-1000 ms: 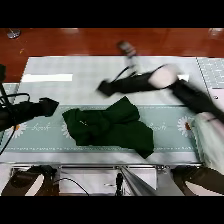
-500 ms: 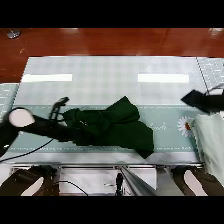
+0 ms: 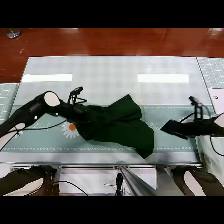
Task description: Fold the shirts.
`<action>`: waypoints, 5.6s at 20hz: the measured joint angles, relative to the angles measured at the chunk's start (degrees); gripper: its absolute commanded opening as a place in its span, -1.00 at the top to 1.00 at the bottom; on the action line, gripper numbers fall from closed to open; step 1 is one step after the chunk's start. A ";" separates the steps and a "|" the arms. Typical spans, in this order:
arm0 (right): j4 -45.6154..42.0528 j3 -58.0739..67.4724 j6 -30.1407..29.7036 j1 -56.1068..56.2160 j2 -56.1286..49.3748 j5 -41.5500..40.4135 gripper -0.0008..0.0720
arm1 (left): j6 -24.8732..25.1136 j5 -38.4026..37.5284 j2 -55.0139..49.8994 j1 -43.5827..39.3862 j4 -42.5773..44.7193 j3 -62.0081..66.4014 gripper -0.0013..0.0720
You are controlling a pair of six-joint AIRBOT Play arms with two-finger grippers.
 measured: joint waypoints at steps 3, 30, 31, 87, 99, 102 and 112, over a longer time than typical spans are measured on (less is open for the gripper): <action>2.10 -0.87 0.87 5.75 -3.93 -0.74 -0.72 | 0.55 -0.42 -1.27 0.90 0.44 3.41 0.89; 5.09 83.89 -2.91 9.44 -2.86 13.00 0.91 | -3.02 0.83 34.82 19.89 9.07 44.52 0.89; 4.00 84.39 -2.54 9.42 -1.20 14.56 0.91 | -3.69 -1.68 36.63 20.04 10.12 44.65 0.89; 16.74 13.46 -11.82 -17.20 -30.10 -13.55 -0.72 | 14.10 8.07 -3.06 22.95 -19.85 -11.39 0.89; 22.88 37.18 -11.47 -9.46 -37.48 -10.82 0.91 | 14.47 5.49 2.84 23.56 -23.41 -1.44 0.89; 23.04 54.10 -9.57 -8.52 -34.45 -5.97 0.91 | 14.45 5.66 7.56 23.76 -26.80 12.39 0.89; 15.69 81.90 -6.45 -7.85 -5.62 6.60 0.91 | 8.70 4.02 24.72 27.89 -14.40 52.43 0.89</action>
